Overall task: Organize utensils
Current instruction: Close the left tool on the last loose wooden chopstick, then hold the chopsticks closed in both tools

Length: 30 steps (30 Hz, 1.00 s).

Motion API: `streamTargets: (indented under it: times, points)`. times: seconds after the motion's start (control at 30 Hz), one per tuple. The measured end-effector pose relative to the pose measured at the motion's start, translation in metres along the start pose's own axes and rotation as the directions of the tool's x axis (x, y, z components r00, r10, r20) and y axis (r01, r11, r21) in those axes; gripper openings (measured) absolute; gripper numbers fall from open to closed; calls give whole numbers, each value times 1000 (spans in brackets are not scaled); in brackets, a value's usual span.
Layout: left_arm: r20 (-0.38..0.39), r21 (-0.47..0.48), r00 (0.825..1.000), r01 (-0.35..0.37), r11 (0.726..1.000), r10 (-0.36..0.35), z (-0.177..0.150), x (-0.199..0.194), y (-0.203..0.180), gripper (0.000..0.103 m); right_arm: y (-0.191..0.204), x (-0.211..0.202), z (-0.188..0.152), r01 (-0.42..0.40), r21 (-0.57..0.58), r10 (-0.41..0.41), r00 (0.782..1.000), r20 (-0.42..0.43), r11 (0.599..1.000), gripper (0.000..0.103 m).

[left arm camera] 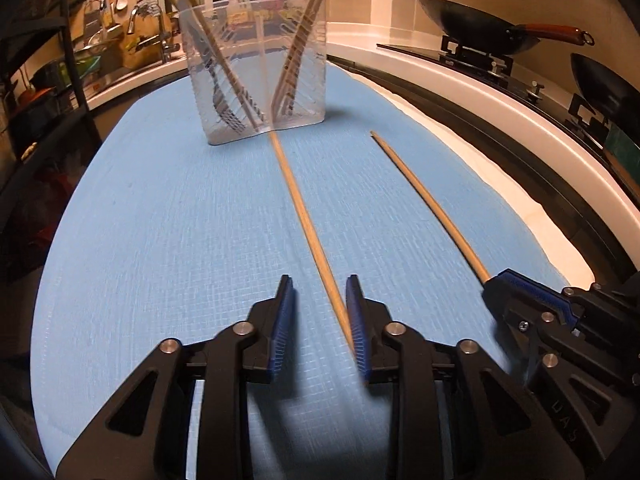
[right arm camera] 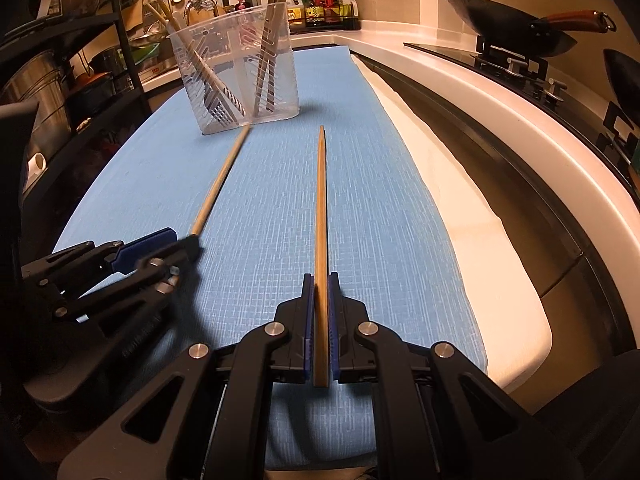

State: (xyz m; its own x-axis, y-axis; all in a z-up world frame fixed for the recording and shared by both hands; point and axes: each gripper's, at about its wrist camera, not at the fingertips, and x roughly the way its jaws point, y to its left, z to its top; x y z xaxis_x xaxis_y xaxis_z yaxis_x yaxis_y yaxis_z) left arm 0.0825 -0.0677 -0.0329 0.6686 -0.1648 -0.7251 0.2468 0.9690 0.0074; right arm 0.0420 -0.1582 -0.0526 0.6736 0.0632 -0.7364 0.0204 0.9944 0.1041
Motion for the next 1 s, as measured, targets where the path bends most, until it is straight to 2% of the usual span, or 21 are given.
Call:
streamTargets:
  times: [0.03, 0.07, 0.27, 0.5, 0.7, 1.0]
  points:
    - [-1, -5, 1000, -7, 1000, 7, 0, 0, 2, 8, 1, 0, 0, -4, -1, 4, 1000, 0, 1000, 7]
    - [1, -16, 1000, -7, 1000, 7, -1, 0, 6, 7, 2, 1, -1, -9, -6, 9, 1000, 0, 1000, 7]
    - [17, -107, 999, -42, 993, 44, -17, -13, 39, 6, 25, -1, -5, -43, -85, 44, 999, 9, 995, 7]
    - [31, -215, 999, -32, 976, 40, -43, -33, 69, 6, 31, 0, -9, -66, -74, 66, 998, -3, 995, 8]
    - [68, -170, 992, -89, 981, 102, -50, -34, 58, 7, 32, 0, -10, -61, -87, 61, 998, 4, 994, 8]
    - [96, -184, 989, -95, 978, 114, -50, -33, 57, 7, 35, 0, -11, -52, -100, 53, 999, 13, 994, 9]
